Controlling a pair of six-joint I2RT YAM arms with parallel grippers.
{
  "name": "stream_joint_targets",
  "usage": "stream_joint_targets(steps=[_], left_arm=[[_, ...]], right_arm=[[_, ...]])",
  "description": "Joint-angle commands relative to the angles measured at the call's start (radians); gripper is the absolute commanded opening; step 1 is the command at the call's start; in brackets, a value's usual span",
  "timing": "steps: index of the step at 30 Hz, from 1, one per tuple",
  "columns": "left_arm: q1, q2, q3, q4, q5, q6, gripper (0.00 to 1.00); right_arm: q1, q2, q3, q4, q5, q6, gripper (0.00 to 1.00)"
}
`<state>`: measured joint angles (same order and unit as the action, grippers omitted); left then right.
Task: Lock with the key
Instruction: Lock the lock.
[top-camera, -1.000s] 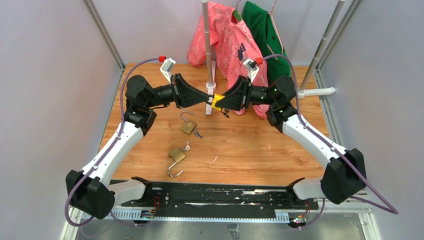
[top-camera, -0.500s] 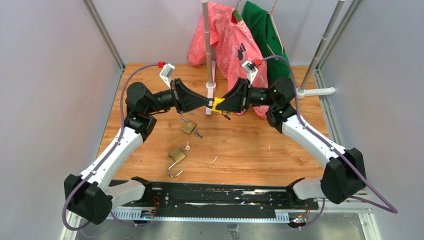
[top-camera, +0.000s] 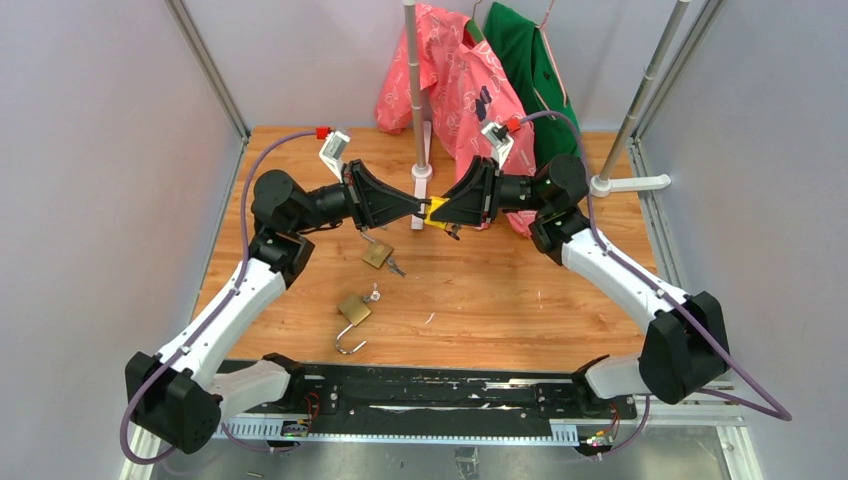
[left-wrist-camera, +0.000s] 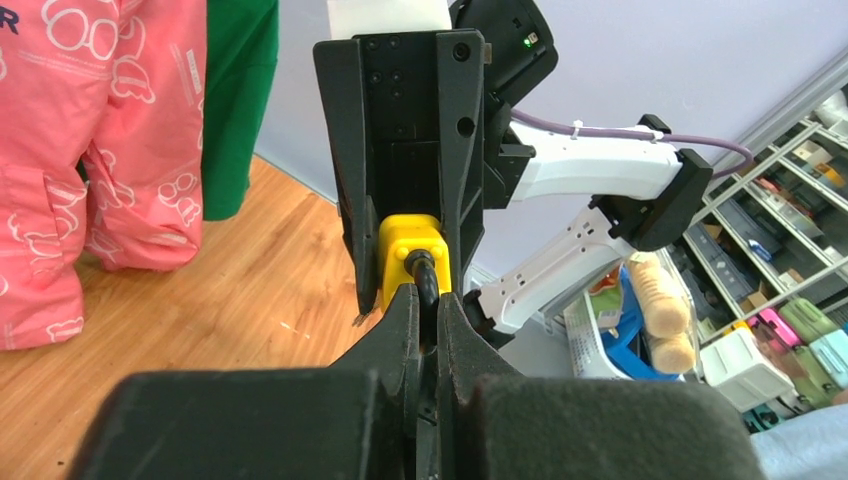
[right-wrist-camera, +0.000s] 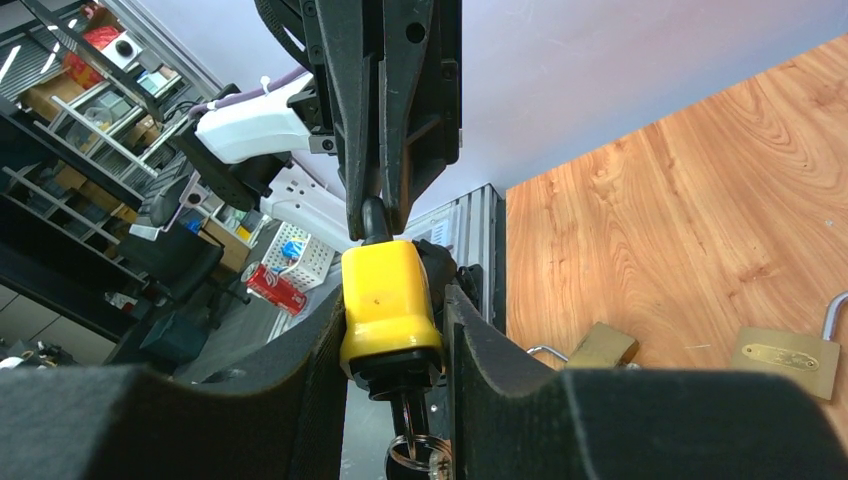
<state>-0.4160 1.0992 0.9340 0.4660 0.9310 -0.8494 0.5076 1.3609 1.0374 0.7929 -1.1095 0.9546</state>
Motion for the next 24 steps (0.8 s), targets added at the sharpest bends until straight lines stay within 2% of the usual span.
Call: stream_joint_targets(steps=[1, 7, 13, 16, 18, 19, 20, 21, 24], left_arm=[[-0.124, 0.011, -0.028, -0.107, 0.141, 0.023, 0.00], [-0.122, 0.019, 0.075, -0.440, 0.084, 0.258, 0.00], [-0.115, 0.033, 0.140, -0.521, 0.089, 0.310, 0.23], [-0.113, 0.037, 0.159, -0.552, 0.091, 0.335, 0.41], [-0.113, 0.040, 0.167, -0.554, 0.101, 0.337, 0.45], [-0.113, 0.041, 0.169, -0.550, 0.103, 0.335, 0.44], [-0.113, 0.042, 0.171, -0.546, 0.105, 0.333, 0.34], [-0.113, 0.043, 0.170, -0.542, 0.108, 0.330, 0.31], [-0.113, 0.044, 0.175, -0.548, 0.123, 0.333, 0.27]], right_arm=[[0.068, 0.029, 0.020, 0.048, 0.196, 0.013, 0.00], [0.064, -0.004, 0.045, -0.024, 0.153, -0.020, 0.00], [0.063, -0.048, 0.064, -0.139, 0.090, -0.077, 0.00], [0.064, -0.074, 0.099, -0.248, 0.073, -0.150, 0.00], [0.064, -0.091, 0.117, -0.317, 0.063, -0.187, 0.00], [0.064, -0.097, 0.128, -0.345, 0.064, -0.212, 0.00], [0.064, -0.100, 0.135, -0.368, 0.061, -0.227, 0.00], [0.063, -0.103, 0.141, -0.387, 0.062, -0.236, 0.00], [0.063, -0.108, 0.146, -0.408, 0.057, -0.249, 0.00]])
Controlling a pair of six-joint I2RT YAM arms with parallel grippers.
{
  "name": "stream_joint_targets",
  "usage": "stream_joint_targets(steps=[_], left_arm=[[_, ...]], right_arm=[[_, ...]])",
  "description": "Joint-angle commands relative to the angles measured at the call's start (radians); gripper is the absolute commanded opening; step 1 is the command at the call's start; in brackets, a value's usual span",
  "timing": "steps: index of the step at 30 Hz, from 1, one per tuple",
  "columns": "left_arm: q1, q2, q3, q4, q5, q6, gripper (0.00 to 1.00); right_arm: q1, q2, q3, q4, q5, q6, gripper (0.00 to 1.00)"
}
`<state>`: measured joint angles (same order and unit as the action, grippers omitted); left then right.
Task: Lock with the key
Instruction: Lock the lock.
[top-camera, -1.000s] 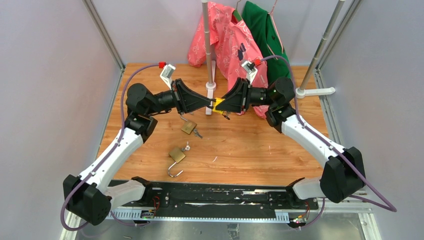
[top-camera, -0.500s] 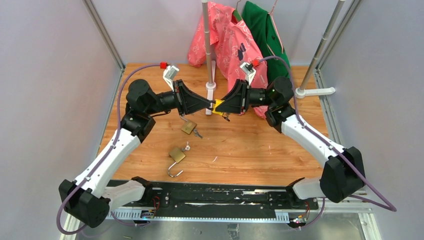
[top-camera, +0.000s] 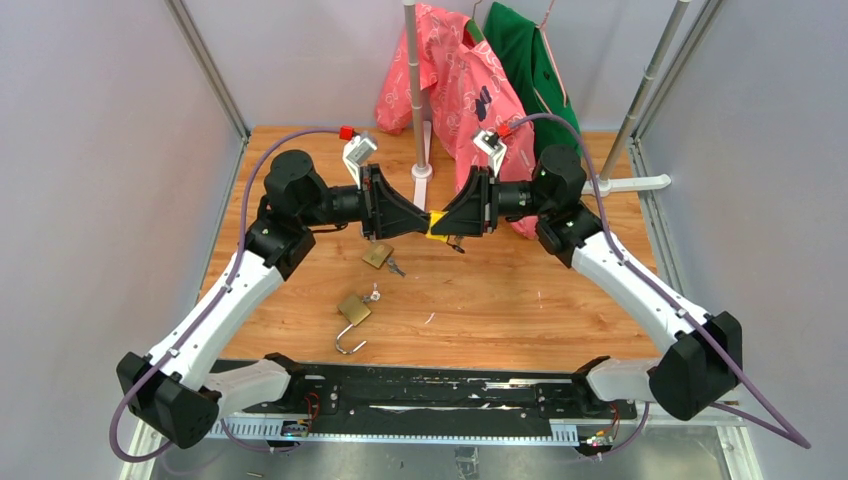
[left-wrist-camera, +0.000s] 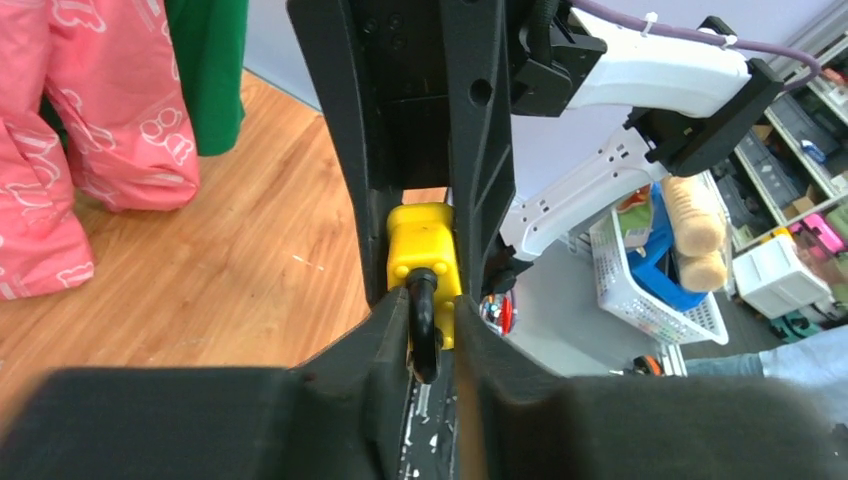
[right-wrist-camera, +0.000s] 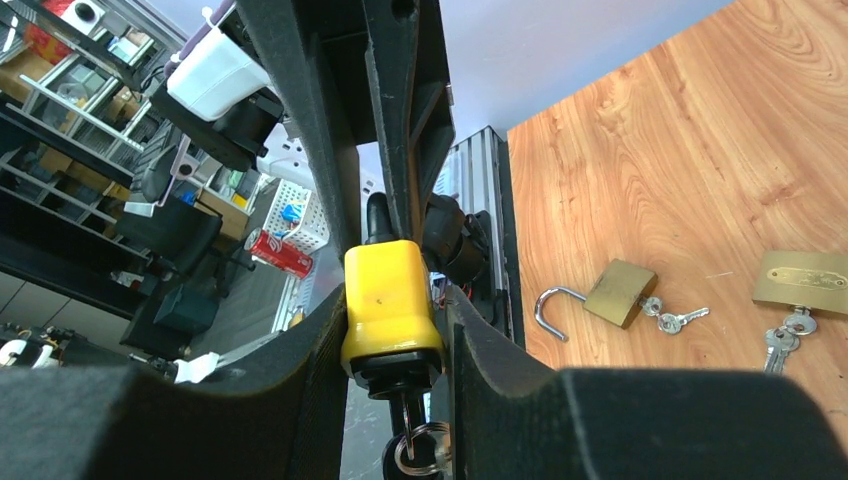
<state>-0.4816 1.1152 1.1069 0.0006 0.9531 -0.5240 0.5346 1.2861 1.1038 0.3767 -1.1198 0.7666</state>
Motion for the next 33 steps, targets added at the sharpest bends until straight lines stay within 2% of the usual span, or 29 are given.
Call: stream_joint_targets(steps=[1, 2, 3, 7, 9, 11, 12, 14, 22, 27, 30, 33], left_arm=[[-0.048, 0.028, 0.002, -0.087, 0.103, 0.009, 0.18], [-0.048, 0.027, 0.003, -0.087, 0.103, 0.009, 0.05], [-0.048, 0.027, 0.003, -0.088, 0.099, 0.007, 0.00], [-0.048, 0.021, -0.008, -0.054, 0.084, -0.019, 0.00], [-0.046, 0.014, -0.017, -0.015, 0.081, -0.040, 0.00], [-0.036, 0.006, -0.029, 0.062, 0.084, -0.076, 0.00], [-0.030, 0.002, -0.039, 0.110, 0.086, -0.103, 0.00], [-0.013, -0.003, -0.055, 0.211, 0.095, -0.171, 0.00], [0.014, -0.020, -0.050, 0.299, 0.100, -0.197, 0.00], [0.029, -0.098, -0.134, 0.468, 0.029, -0.202, 0.00], [0.034, -0.128, -0.171, 0.565, -0.018, -0.223, 0.00], [0.046, -0.101, -0.182, 0.689, -0.020, -0.320, 0.00]], right_arm=[[0.036, -0.035, 0.081, 0.003, 0.067, -0.063, 0.00], [0.036, -0.037, 0.081, 0.001, 0.068, -0.065, 0.00], [0.036, -0.040, 0.082, -0.003, 0.069, -0.069, 0.00], [0.034, -0.043, 0.102, -0.058, 0.070, -0.088, 0.00], [0.033, -0.043, 0.119, -0.058, 0.066, -0.078, 0.28], [0.033, -0.051, 0.132, -0.058, 0.071, -0.072, 0.48], [0.033, -0.057, 0.139, -0.061, 0.072, -0.073, 0.62], [0.031, -0.067, 0.141, -0.083, 0.082, -0.083, 0.75], [-0.070, -0.136, 0.109, -0.121, 0.147, -0.072, 0.83], [-0.152, -0.209, 0.088, -0.149, 0.139, -0.064, 0.84], [-0.156, -0.234, 0.083, -0.153, 0.128, -0.069, 0.76], [-0.155, -0.248, 0.076, -0.162, 0.106, -0.083, 0.68]])
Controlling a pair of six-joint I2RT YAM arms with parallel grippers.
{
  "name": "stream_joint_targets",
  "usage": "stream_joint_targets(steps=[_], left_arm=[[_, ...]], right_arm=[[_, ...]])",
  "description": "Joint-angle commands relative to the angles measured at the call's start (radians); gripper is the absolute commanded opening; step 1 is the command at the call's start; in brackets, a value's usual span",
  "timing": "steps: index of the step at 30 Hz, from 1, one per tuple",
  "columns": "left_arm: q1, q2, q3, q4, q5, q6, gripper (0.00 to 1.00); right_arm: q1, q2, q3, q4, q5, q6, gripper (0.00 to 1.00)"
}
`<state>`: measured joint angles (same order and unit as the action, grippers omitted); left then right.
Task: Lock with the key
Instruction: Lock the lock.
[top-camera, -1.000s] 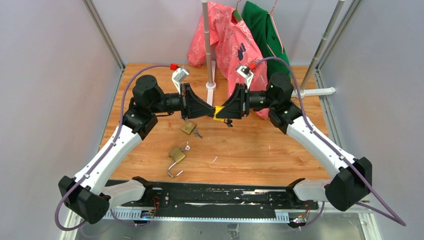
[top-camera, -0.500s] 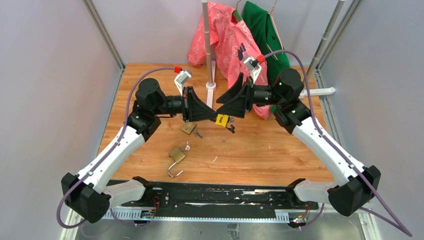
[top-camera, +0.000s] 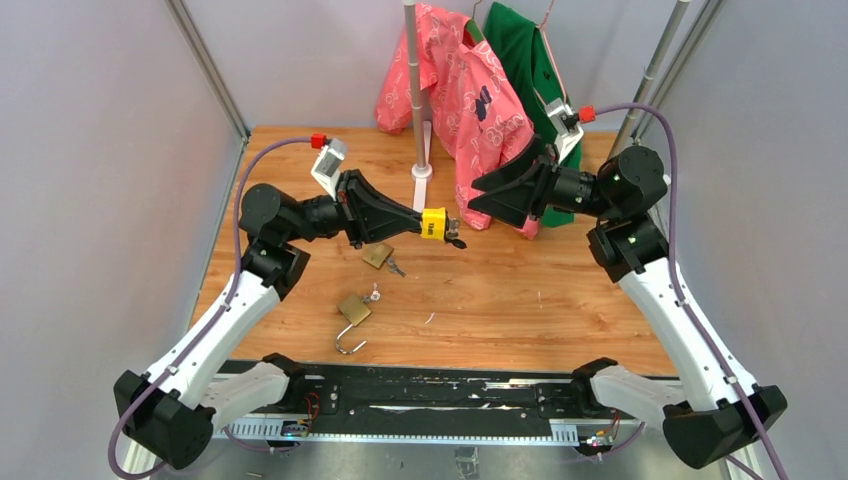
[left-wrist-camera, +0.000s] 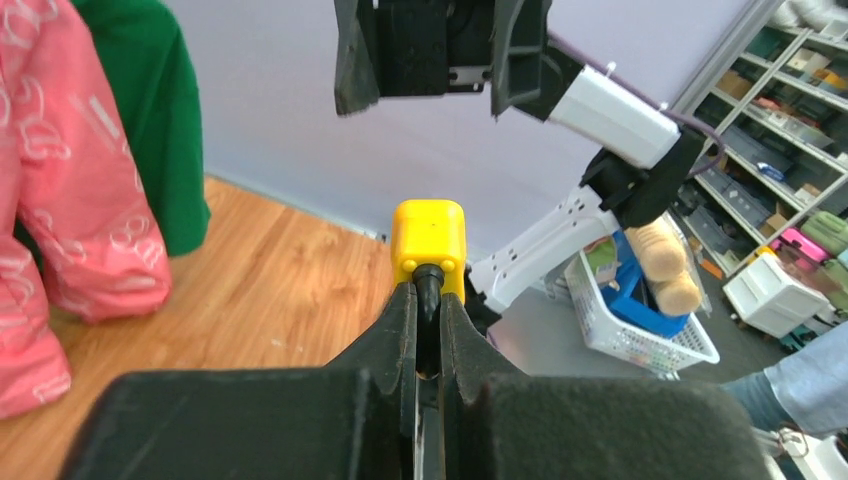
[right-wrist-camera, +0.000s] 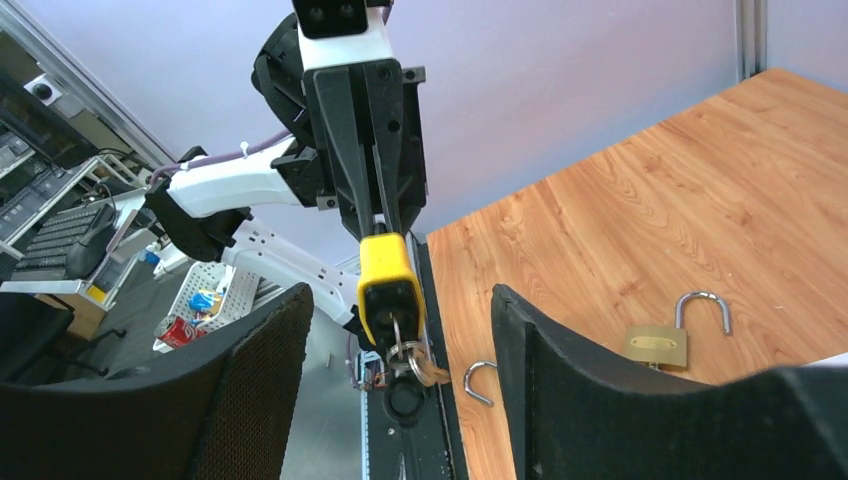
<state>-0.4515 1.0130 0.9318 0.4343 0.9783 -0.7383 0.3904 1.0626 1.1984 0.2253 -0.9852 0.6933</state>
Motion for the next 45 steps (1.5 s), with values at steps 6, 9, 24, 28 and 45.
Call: stream_joint_targets(steps=[6, 9, 24, 28, 45], left_arm=[[0.019, 0.056, -0.025, 0.484, -0.040, -0.252, 0.00], [0.019, 0.054, -0.019, 0.459, -0.042, -0.233, 0.00], [0.019, 0.044, -0.008, 0.374, -0.033, -0.189, 0.00], [0.019, 0.043, -0.003, 0.352, -0.028, -0.174, 0.00], [0.047, 0.012, 0.016, 0.242, -0.021, -0.106, 0.00]], right_arm=[[0.033, 0.006, -0.031, 0.032, -0.086, 0.018, 0.79], [0.065, 0.017, -0.023, 0.011, -0.085, -0.005, 0.80], [0.091, 0.045, -0.002, -0.010, -0.089, -0.022, 0.40], [0.103, 0.049, -0.003, -0.010, -0.082, -0.026, 0.06], [-0.066, -0.059, -0.094, -0.098, -0.068, -0.090, 0.00]])
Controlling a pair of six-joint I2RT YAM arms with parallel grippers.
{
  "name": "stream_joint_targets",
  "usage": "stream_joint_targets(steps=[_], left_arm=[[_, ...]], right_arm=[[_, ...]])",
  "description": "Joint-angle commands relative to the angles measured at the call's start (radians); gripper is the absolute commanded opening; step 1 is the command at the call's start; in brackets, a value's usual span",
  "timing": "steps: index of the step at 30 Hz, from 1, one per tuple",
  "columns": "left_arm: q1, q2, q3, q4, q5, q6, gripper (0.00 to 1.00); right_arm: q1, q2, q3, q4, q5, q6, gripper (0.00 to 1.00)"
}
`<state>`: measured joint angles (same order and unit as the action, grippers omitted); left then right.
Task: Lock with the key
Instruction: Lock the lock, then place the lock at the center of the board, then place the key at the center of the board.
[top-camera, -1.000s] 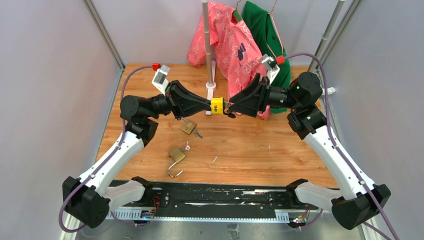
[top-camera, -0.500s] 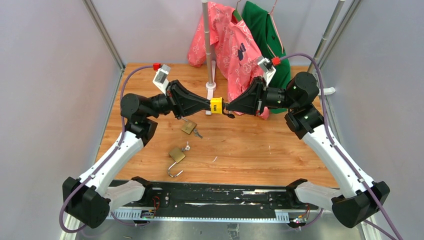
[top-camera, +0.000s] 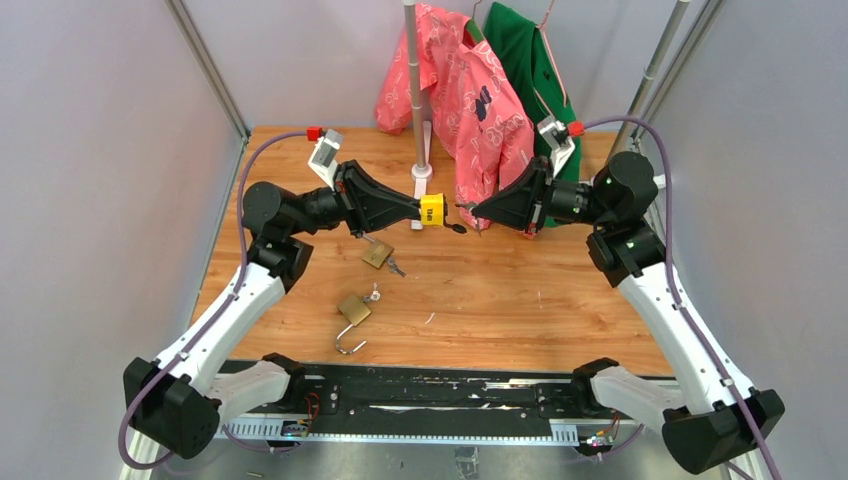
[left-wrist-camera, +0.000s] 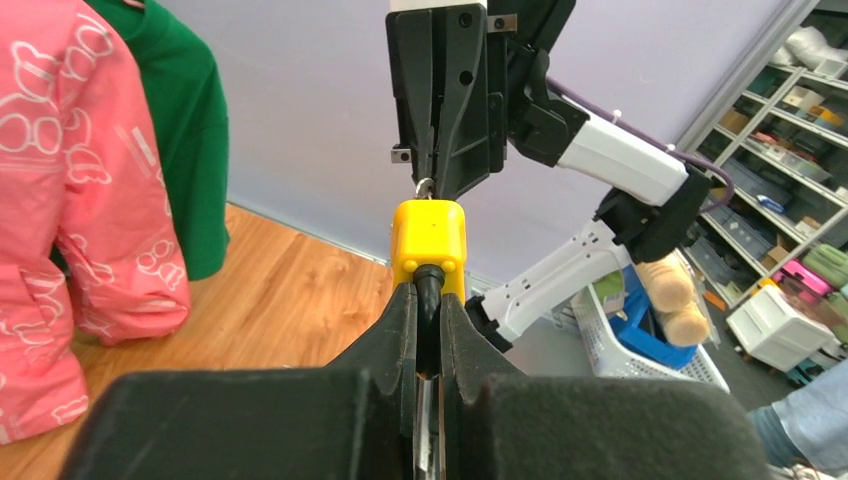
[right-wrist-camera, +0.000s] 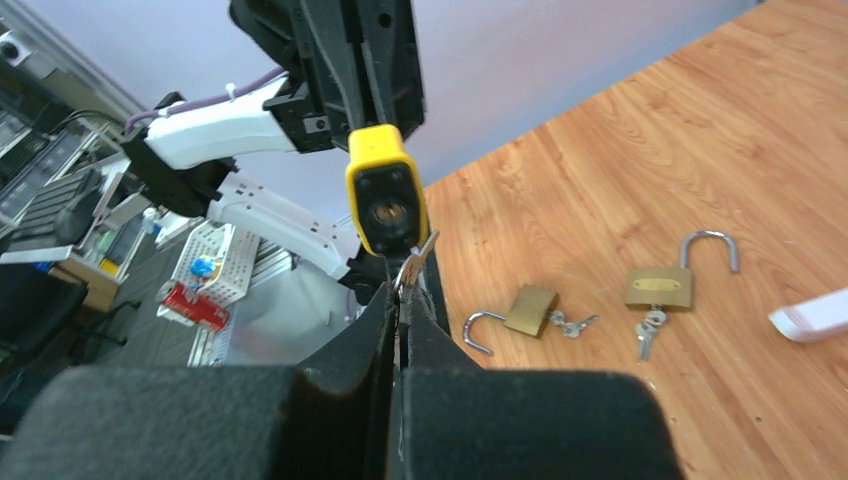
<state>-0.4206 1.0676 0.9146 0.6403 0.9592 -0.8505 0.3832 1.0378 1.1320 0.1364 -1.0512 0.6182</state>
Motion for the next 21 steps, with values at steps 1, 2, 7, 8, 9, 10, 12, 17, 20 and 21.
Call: stream_joint_targets(steps=[1, 2, 7, 8, 9, 10, 12, 17, 20, 21], left_arm=[[0.019, -0.043, 0.034, 0.036, -0.001, 0.004, 0.00], [0.021, -0.044, 0.034, 0.035, 0.001, 0.004, 0.00], [0.023, -0.038, 0.042, 0.002, 0.012, 0.014, 0.00], [0.023, -0.035, 0.042, -0.004, 0.016, 0.016, 0.00], [0.023, -0.029, 0.043, -0.013, 0.021, 0.017, 0.00], [0.023, -0.020, 0.049, -0.040, 0.035, 0.021, 0.00], [0.020, 0.005, 0.055, -0.069, 0.065, 0.027, 0.00], [-0.021, 0.089, 0.090, -0.193, 0.102, 0.072, 0.00], [-0.082, 0.170, 0.164, -0.397, 0.108, 0.196, 0.00], [-0.102, 0.202, 0.195, -0.474, 0.102, 0.250, 0.00]], right_arm=[[-0.077, -0.040, -0.038, -0.009, -0.008, -0.010, 0.00], [-0.092, -0.047, -0.048, -0.009, -0.010, -0.007, 0.00], [-0.231, -0.092, -0.077, -0.164, 0.031, -0.047, 0.00], [-0.265, -0.105, -0.082, -0.224, 0.060, -0.063, 0.00], [-0.304, -0.116, -0.085, -0.299, 0.103, -0.080, 0.00], [-0.340, -0.128, -0.096, -0.372, 0.144, -0.094, 0.00], [-0.408, -0.145, -0.124, -0.483, 0.201, -0.113, 0.00], [-0.446, -0.235, -0.220, -0.677, 0.420, -0.116, 0.00], [-0.481, -0.288, -0.251, -0.810, 0.573, -0.096, 0.00], [-0.493, -0.301, -0.258, -0.849, 0.627, -0.089, 0.00]])
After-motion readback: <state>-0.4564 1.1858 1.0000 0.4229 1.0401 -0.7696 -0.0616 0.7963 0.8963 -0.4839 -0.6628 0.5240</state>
